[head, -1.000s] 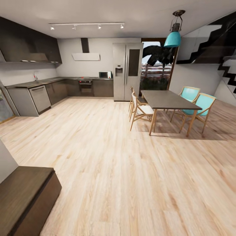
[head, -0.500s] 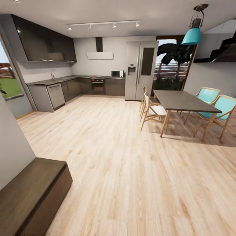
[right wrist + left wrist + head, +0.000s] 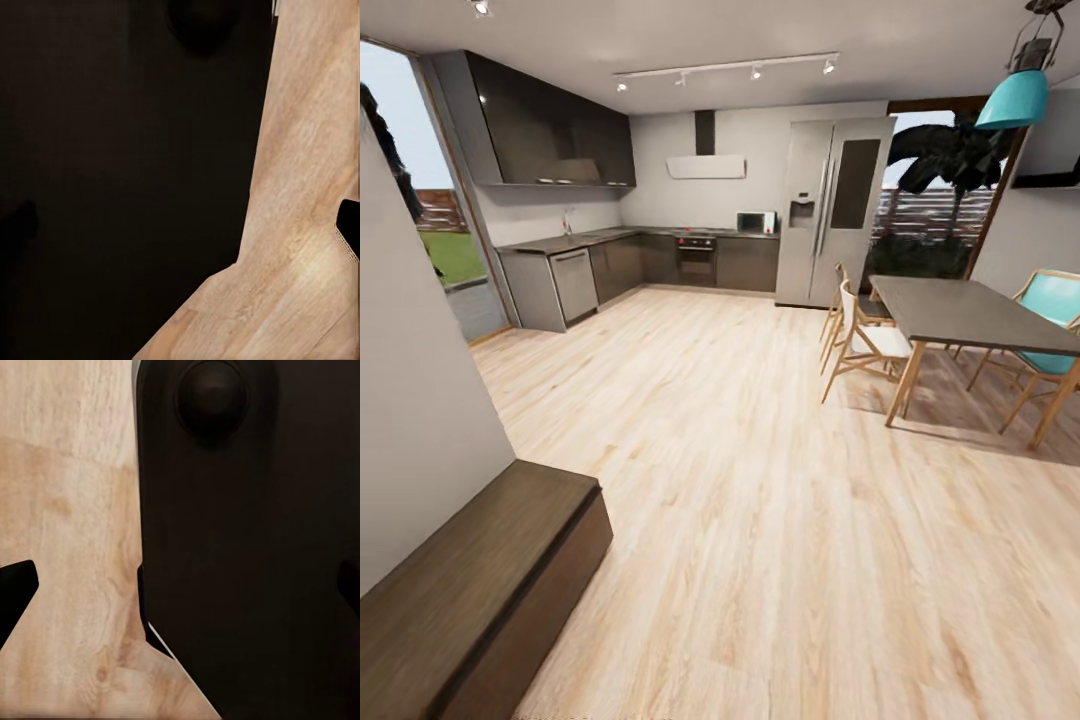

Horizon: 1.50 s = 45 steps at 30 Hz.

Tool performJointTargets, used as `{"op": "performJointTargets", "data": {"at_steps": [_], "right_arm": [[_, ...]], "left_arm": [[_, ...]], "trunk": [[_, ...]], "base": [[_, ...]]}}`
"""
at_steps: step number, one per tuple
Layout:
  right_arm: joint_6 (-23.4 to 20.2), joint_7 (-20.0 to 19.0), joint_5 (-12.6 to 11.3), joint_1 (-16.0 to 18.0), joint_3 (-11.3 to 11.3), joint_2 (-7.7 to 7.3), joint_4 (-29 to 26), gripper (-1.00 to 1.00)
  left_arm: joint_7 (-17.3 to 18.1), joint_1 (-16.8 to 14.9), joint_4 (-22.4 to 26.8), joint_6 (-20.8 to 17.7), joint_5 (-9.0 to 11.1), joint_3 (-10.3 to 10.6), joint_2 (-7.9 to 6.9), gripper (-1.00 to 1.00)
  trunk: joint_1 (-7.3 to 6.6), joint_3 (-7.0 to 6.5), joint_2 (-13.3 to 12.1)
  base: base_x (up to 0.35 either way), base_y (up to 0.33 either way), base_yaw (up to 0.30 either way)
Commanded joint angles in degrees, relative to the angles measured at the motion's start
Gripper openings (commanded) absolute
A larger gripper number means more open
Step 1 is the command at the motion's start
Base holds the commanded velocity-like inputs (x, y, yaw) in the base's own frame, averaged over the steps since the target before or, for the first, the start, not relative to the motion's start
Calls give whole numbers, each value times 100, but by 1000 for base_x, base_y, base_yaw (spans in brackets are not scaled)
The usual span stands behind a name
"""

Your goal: Place each of the two pumpkins and all three candles from the living room inside a cabinet in the living room (use any cabinet), then make sure every cabinet is closed, and position the cauldron so it is next to a table in the living room.

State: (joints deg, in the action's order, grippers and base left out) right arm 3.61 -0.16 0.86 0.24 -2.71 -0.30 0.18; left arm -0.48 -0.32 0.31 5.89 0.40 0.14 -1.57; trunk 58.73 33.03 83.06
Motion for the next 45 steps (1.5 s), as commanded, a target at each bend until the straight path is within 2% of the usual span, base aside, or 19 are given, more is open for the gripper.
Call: {"op": "performJointTargets", "data": {"at_steps": [1, 12, 45], "right_arm": [[17, -2, 7, 2, -26, 0, -1, 100], [17, -2, 2, 2, -26, -45, -26, 100], [17, -2, 10, 2, -56, -8, -9, 100]], "left_arm": [[-5, -3, -4, 18, 4, 3, 0, 100], [-5, -3, -4, 18, 4, -7, 8, 100], [-5, -3, -4, 18, 4, -10, 7, 100]], "trunk": [[0, 8, 2], [0, 40, 2], [0, 137, 2]], "base": [[0, 0, 239], [0, 0, 239], [0, 0, 239]]}}
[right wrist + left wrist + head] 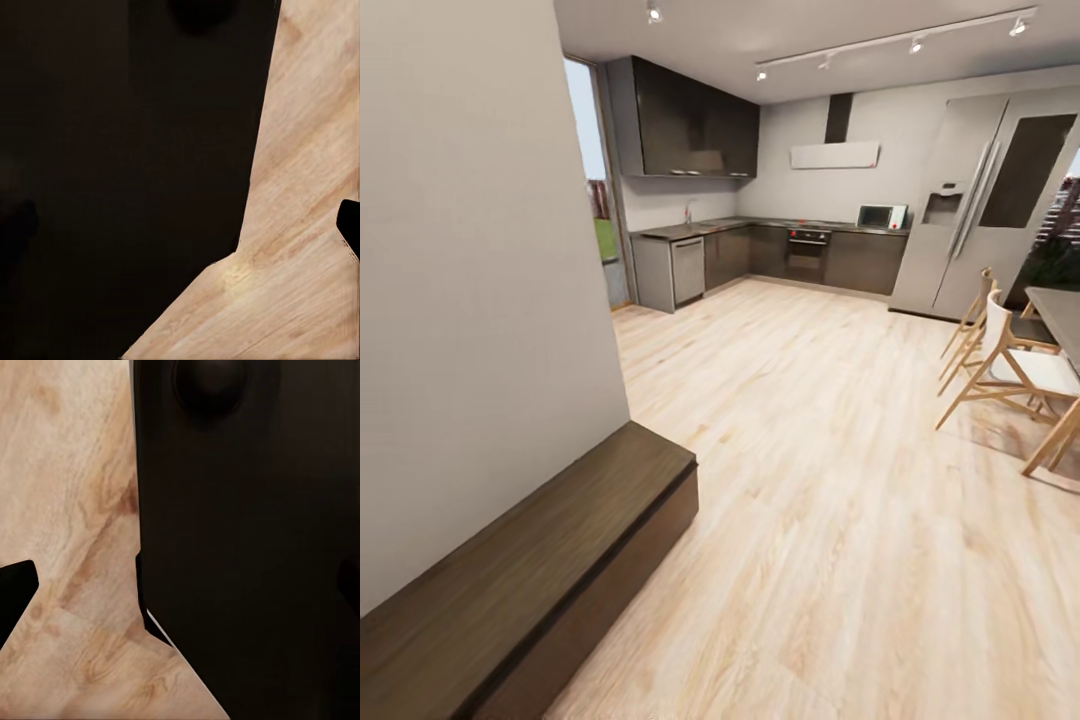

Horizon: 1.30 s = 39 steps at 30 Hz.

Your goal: Place each of the two pumpkins and all three candles from the living room inside a cabinet in the living room (use any cabinet), then make sure every cabinet is closed, and position the cauldron so it is next to a table in the living room.

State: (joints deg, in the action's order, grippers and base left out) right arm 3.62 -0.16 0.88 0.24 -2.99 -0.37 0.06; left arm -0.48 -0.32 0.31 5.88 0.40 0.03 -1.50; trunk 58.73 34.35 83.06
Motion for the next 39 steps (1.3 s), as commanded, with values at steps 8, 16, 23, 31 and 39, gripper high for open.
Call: {"op": "performJointTargets", "data": {"at_steps": [8, 16, 23, 31, 39], "right_arm": [[18, -2, 1, 2, -295, 16, 39, 100], [19, -2, 0, 2, -315, 19, 54, 100], [22, -2, 3, 2, -337, 37, 63, 100], [22, -2, 7, 2, -348, 53, 65, 100], [17, -2, 9, 2, -357, 56, 65, 100]], "left_arm": [[-5, -3, -5, 21, 4, 4, 0, 100], [-5, -3, -4, 20, 4, 2, 0, 100], [-5, -3, -5, 20, 4, -1, 0, 100], [4, -3, -2, 24, 21, -7, 5, 100], [36, -3, 2, 26, 34, -18, 61, 100]], "trunk": [[0, 28, 2], [0, 52, 2], [0, 72, 2], [0, 96, 2], [0, 119, 2]], "base": [[0, 0, 239], [0, 0, 239], [0, 0, 239], [0, 0, 239], [0, 0, 239]]}}
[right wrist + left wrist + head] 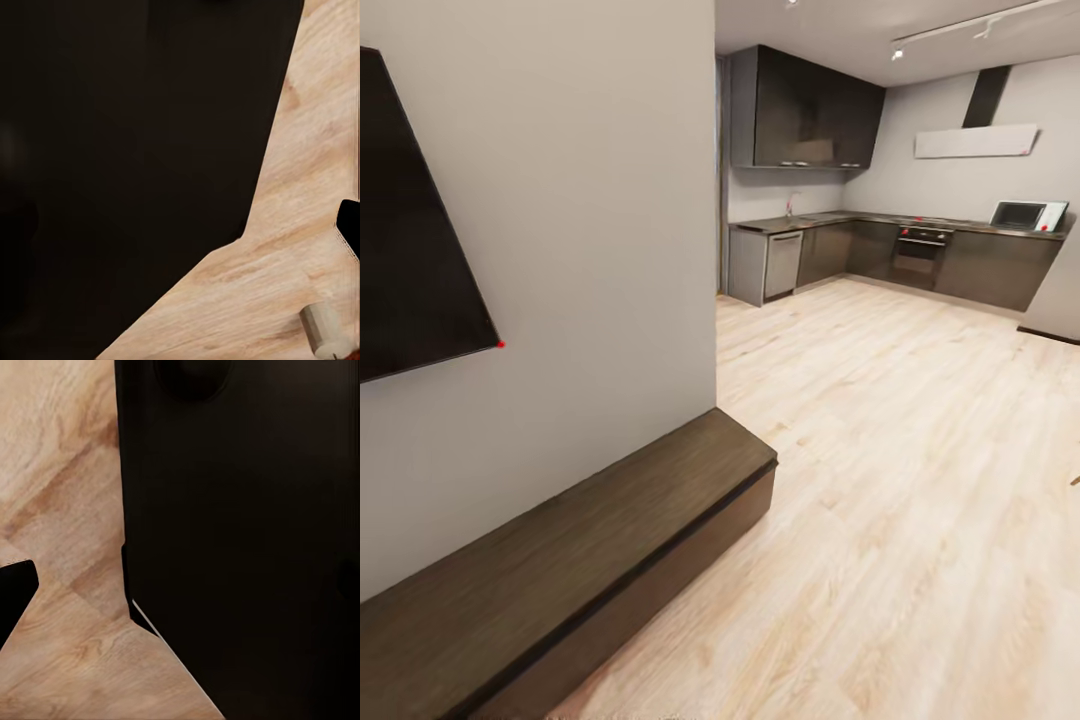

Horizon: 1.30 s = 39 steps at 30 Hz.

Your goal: Place each of the two pumpkins and all three candles from the living room inside a cabinet in the living room (use any cabinet), then make sure every cabinet is closed, and position the cauldron so it is next to a table in the living room.

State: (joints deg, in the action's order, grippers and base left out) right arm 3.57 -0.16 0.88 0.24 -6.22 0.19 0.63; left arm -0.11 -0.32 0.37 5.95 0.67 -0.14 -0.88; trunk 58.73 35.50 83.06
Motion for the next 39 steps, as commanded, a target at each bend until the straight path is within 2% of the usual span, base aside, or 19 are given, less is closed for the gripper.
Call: {"op": "performJointTargets", "data": {"at_steps": [1, 12, 26, 39], "right_arm": [[23, -2, 8, 3, -35, 1, 7, 100], [12, 42, 5, 3, -35, -14, -58, 100], [20, 68, -1, 3, -24, -10, -72, 100], [21, 69, 8, 3, -33, -10, -65, 100]], "left_arm": [[0, -3, -4, 22, 18, -8, 8, 100], [19, -3, -4, 34, 25, -15, 26, 100], [19, -3, -10, 640, 24, -11, 29, 100], [19, -3, -4, 720, 8, 20, 10, 100]], "trunk": [[0, 7, 2], [0, 38, 2], [0, 60, 2], [0, 96, 2]], "base": [[0, 0, 239], [-34, -2, 241], [-160, -82, 248], [-6, -3, 250]]}}
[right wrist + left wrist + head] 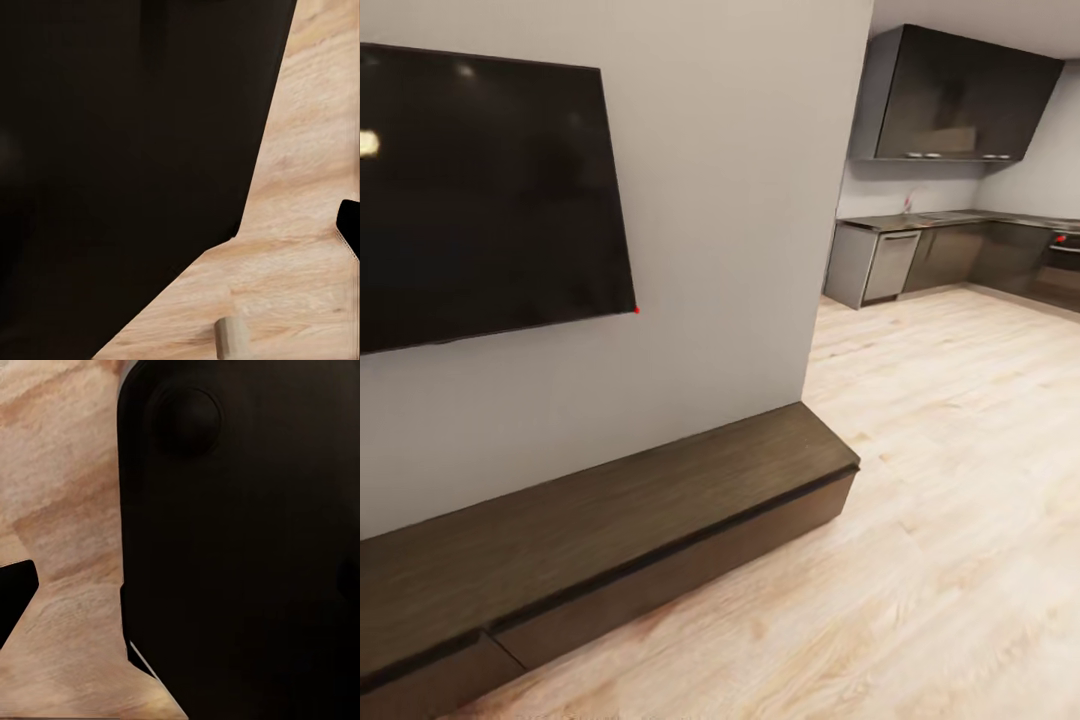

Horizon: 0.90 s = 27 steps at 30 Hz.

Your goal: Place each of the two pumpkins and all three candles from the living room inside a cabinet in the living room (use any cabinet), then make sure every cabinet is closed, and position the cauldron so it is next to a table in the living room.

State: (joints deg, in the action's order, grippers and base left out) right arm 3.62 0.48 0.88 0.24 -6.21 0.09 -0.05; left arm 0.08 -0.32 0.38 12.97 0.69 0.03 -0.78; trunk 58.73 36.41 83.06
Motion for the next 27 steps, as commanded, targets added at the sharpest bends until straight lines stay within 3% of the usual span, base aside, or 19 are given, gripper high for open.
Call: {"op": "performJointTargets", "data": {"at_steps": [1, 27], "right_arm": [[16, 5, 9, 2, -36, 0, 5, 100], [16, 5, 9, 2, -39, 0, 14, 100]], "left_arm": [[1, -3, -4, 19, 5, 3, -4, 100], [1, -3, -3, 30, -7, 14, -10, 100]], "trunk": [[0, 7, 2], [0, 81, 2]], "base": [[0, 0, 250], [0, 0, 250]]}}
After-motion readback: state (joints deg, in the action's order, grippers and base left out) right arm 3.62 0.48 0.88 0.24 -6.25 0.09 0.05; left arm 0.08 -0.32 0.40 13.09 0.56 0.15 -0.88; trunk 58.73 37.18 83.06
